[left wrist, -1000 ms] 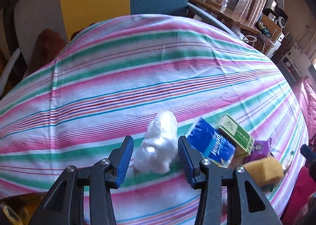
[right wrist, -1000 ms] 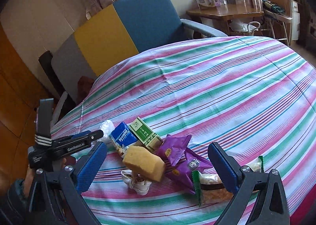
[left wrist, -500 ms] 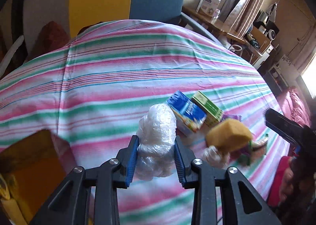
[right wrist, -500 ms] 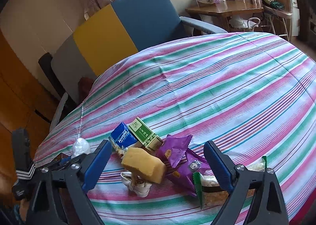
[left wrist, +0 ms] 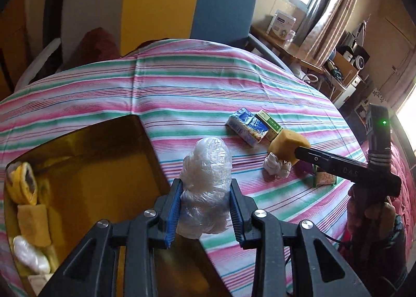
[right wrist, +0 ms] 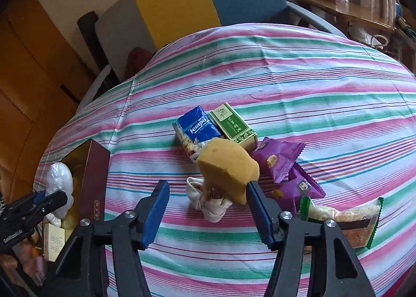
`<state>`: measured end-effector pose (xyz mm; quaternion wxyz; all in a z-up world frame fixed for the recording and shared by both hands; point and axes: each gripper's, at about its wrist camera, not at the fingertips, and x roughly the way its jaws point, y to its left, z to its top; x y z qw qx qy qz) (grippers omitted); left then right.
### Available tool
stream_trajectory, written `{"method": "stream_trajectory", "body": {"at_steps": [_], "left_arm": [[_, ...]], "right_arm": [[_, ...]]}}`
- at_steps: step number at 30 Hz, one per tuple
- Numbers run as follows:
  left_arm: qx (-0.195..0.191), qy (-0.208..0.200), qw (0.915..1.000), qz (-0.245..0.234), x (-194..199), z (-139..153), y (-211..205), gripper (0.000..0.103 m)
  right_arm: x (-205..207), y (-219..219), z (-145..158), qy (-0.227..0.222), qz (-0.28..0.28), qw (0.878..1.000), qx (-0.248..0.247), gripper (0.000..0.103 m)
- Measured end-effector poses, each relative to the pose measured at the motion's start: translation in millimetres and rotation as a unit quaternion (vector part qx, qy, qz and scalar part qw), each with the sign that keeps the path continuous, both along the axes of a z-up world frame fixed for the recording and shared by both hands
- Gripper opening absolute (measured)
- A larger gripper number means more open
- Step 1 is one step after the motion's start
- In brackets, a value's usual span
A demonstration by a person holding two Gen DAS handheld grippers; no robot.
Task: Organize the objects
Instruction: 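Place the bundle in the tray with the left tool while the right tool grasps the sponge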
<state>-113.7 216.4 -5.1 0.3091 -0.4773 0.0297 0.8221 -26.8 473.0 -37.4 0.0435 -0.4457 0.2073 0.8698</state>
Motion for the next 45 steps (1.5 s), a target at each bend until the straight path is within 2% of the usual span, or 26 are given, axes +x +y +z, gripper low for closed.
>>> {"method": "stream_trajectory", "body": {"at_steps": [4, 5, 11, 12, 14, 16, 24, 30, 33, 38, 43, 45], "left_arm": [[0.006, -0.008, 0.9997, 0.021, 7, -1, -25, 0.034], [0.008, -0.011, 0.9995, 0.027, 9, -2, -31, 0.034], [0.025, -0.028, 0.9977, 0.056, 18, -10, -66, 0.034], [0.027, -0.03, 0.9973, 0.062, 20, -11, -72, 0.034], [0.032, -0.033, 0.9964, 0.071, 23, -11, -84, 0.034], [0.034, -0.03, 0.9957, 0.082, 28, -11, -97, 0.034], [0.047, -0.023, 0.9876, 0.148, 39, -6, -161, 0.034], [0.043, -0.035, 0.9794, 0.194, 34, -16, -202, 0.034], [0.033, -0.029, 0.981, 0.189, 22, -15, -199, 0.034], [0.003, -0.018, 0.9836, 0.179, -19, -19, -182, 0.035], [-0.035, -0.032, 0.9845, 0.169, -70, -37, -161, 0.035], [-0.048, -0.037, 0.982, 0.179, -86, -48, -158, 0.035]], "right_arm": [[-11, -14, -6, -0.01, 0.038, 0.999, 0.008, 0.063], [-14, -18, -9, -0.016, 0.034, 0.999, 0.015, 0.063], [-33, -36, -33, -0.062, 0.065, 0.992, 0.092, 0.062], [-36, -38, -38, -0.07, 0.068, 0.989, 0.107, 0.061], [-40, -41, -45, -0.081, 0.075, 0.986, 0.126, 0.045], [-41, -43, -48, -0.085, 0.08, 0.984, 0.138, 0.041], [-43, -39, -55, -0.091, 0.094, 0.983, 0.13, 0.039], [-41, -43, -56, -0.089, 0.096, 0.981, 0.142, 0.039], [-41, -43, -57, -0.089, 0.097, 0.981, 0.146, 0.039], [-42, -48, -54, -0.097, 0.089, 0.979, 0.153, 0.039], [-45, -51, -51, -0.099, 0.089, 0.979, 0.153, 0.039], [-45, -52, -51, -0.099, 0.091, 0.979, 0.156, 0.039]]}}
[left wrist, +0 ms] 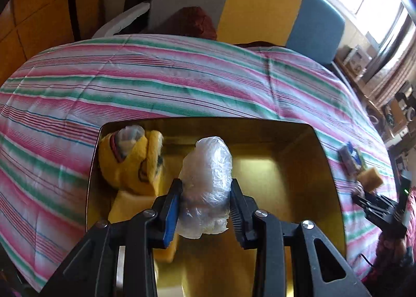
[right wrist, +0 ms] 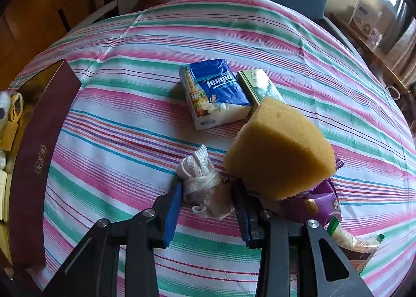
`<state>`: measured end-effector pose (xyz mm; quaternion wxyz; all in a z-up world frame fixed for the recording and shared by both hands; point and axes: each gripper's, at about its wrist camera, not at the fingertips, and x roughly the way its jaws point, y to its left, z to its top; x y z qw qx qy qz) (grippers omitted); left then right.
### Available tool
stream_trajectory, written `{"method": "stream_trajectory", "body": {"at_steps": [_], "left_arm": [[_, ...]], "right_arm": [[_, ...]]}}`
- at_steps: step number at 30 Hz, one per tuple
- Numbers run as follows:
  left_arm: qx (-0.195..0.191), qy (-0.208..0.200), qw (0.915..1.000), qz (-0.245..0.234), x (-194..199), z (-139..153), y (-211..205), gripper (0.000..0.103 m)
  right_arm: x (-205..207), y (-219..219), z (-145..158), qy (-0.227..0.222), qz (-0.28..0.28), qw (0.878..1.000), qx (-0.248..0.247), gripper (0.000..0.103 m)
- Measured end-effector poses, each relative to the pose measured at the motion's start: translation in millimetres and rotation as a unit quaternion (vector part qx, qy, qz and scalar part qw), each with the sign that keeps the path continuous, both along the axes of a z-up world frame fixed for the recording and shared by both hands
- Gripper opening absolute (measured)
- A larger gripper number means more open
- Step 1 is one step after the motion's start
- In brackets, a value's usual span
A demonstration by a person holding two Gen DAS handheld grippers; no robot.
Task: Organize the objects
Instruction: 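Place the bundle in the tray with the left tool while the right tool grasps the sponge, then carry the white rope bundle into the tray with the right tool and open it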
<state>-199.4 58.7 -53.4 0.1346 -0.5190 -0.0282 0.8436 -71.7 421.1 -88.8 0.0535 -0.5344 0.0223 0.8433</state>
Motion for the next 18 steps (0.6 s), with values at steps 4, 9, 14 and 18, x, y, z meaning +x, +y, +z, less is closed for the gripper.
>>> {"method": "stream_trajectory", "body": {"at_steps": [4, 9, 14, 18], "left_arm": [[-0.027, -0.024, 0.9993, 0.005, -23, -24, 6, 0.041], [-0.027, -0.021, 0.9993, 0.012, -20, -20, 2, 0.044], [-0.026, 0.008, 0.9996, 0.004, 4, 3, -2, 0.047], [0.002, 0.04, 0.9992, 0.005, 36, 23, -14, 0.047]], "right_arm": [[0, 0, 0, 0.0, -0.001, 1.0, -0.001, 0.039], [-2, 0, 0, 0.0, -0.002, 1.0, -0.003, 0.039], [-2, 0, -1, -0.001, -0.001, 1.0, 0.0, 0.04], [-1, -1, 0, -0.001, -0.002, 1.0, 0.0, 0.04]]}}
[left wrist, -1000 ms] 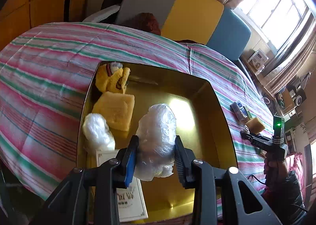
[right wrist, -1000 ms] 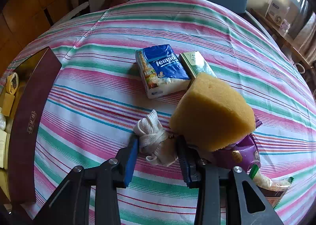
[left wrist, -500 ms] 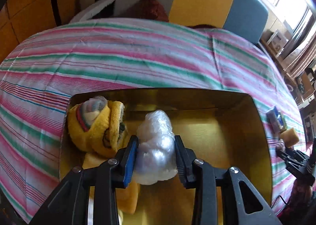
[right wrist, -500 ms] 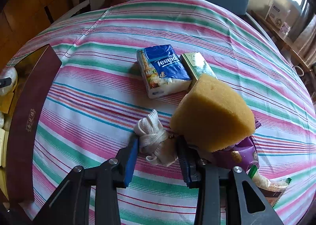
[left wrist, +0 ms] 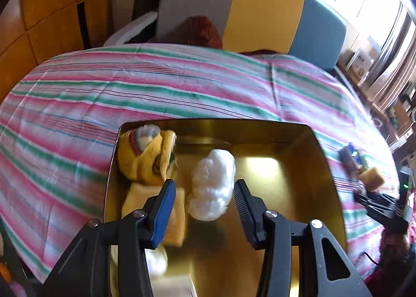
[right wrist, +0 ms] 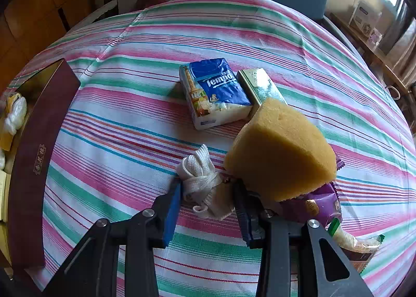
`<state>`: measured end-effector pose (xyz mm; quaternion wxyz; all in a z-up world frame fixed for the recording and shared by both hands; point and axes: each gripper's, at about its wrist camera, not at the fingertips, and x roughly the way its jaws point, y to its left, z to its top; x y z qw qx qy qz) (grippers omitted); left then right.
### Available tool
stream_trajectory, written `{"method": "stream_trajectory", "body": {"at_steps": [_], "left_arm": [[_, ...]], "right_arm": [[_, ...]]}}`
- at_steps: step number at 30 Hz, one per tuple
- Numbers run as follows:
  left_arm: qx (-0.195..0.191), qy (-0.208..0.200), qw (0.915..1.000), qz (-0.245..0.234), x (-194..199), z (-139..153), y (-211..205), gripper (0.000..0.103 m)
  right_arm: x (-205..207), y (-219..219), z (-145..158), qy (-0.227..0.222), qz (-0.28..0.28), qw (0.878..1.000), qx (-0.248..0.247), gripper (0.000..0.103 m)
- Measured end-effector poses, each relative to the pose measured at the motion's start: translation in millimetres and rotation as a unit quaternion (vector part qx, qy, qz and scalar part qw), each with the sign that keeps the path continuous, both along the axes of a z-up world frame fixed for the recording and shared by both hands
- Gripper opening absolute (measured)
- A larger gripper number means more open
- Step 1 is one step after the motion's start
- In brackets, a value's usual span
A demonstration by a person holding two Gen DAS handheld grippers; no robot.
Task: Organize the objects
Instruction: 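Carry the white rope bundle into the tray with the right tool and open it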
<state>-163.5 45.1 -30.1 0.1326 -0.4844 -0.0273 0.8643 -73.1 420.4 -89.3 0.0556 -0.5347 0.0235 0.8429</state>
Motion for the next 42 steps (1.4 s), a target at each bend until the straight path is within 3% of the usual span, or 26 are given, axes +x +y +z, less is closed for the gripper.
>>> {"method": "stream_trajectory", "body": {"at_steps": [4, 14, 18, 32, 34, 38, 42], "left_arm": [[0.011, 0.011, 0.9999, -0.003, 38, 8, -7, 0.047], [-0.025, 0.044, 0.9985, -0.019, 104, 12, 6, 0.047], [-0.038, 0.051, 0.9977, -0.025, 117, 10, 9, 0.047], [-0.024, 0.048, 0.9984, -0.019, 128, 7, -6, 0.047], [-0.017, 0.052, 0.9984, -0.013, 129, 10, -13, 0.047], [0.0, 0.06, 0.9981, 0.012, 127, 16, -36, 0.047], [0.011, 0.064, 0.9969, 0.044, 124, 19, -60, 0.047]], "right_arm": [[1, -3, 0, 0.001, 0.003, 1.0, 0.01, 0.04], [4, -7, 0, 0.004, 0.006, 1.0, 0.024, 0.039], [4, -7, 0, 0.006, 0.003, 1.0, 0.026, 0.039], [6, -7, 1, 0.003, -0.004, 1.0, 0.022, 0.036], [10, -6, 10, 0.01, -0.015, 1.0, 0.007, 0.035], [25, -18, 53, 0.066, -0.018, 0.997, -0.032, 0.035], [32, -64, 102, 0.123, 0.036, 0.99, -0.061, 0.035]]}}
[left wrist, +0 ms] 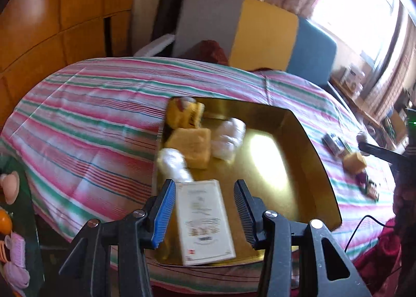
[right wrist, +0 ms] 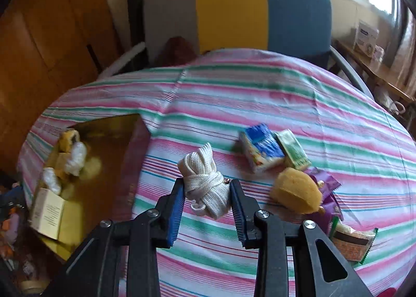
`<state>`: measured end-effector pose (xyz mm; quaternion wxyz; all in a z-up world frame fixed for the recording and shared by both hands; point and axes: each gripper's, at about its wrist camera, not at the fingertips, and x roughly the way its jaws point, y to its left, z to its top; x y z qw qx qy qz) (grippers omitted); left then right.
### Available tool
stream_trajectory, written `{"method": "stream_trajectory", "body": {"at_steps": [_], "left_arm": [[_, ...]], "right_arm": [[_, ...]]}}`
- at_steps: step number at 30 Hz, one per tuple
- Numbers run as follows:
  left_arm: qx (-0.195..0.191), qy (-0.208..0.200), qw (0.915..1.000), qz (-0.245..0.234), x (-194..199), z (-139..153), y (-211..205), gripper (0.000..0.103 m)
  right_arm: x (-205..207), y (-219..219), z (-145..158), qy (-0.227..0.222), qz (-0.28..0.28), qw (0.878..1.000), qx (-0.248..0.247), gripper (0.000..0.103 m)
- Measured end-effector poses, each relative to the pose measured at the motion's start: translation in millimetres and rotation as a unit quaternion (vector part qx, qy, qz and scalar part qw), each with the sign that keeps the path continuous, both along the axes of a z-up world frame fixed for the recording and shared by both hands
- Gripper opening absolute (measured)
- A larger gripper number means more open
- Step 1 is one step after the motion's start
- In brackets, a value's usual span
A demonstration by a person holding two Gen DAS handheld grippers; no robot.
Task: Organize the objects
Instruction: 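Carry the white rope bundle into the tray with the right tool and open it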
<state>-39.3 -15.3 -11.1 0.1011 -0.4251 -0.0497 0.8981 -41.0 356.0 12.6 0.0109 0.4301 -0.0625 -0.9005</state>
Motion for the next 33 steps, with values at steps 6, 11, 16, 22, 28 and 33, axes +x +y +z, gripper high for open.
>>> {"method": "stream_trajectory", "body": {"at_steps": [6, 11, 16, 22, 28, 33], "left_arm": [[0.011, -0.001, 0.9998, 0.018, 1, -3, -20, 0.047], [0.022, -0.014, 0.9995, 0.019, 2, -12, -30, 0.047], [0.032, -0.026, 0.9988, 0.026, 0, -21, -39, 0.047], [0.043, -0.037, 0.9976, 0.039, -3, -29, -48, 0.047], [0.043, -0.038, 0.9976, 0.039, -2, -30, -48, 0.047], [0.034, -0.023, 0.9986, 0.034, 1, -20, -43, 0.047]], "right_arm": [[-11, -108, 14, 0.003, 0.133, 0.99, -0.038, 0.035], [-40, -194, -28, -0.067, 0.204, 0.976, -0.038, 0.035], [-76, -249, -74, -0.133, 0.216, 0.967, -0.002, 0.035], [-101, -266, -91, -0.132, 0.175, 0.976, -0.003, 0.039], [-94, -257, -82, -0.113, 0.169, 0.978, -0.033, 0.068], [-81, -241, -66, -0.091, 0.16, 0.982, -0.042, 0.073]]}}
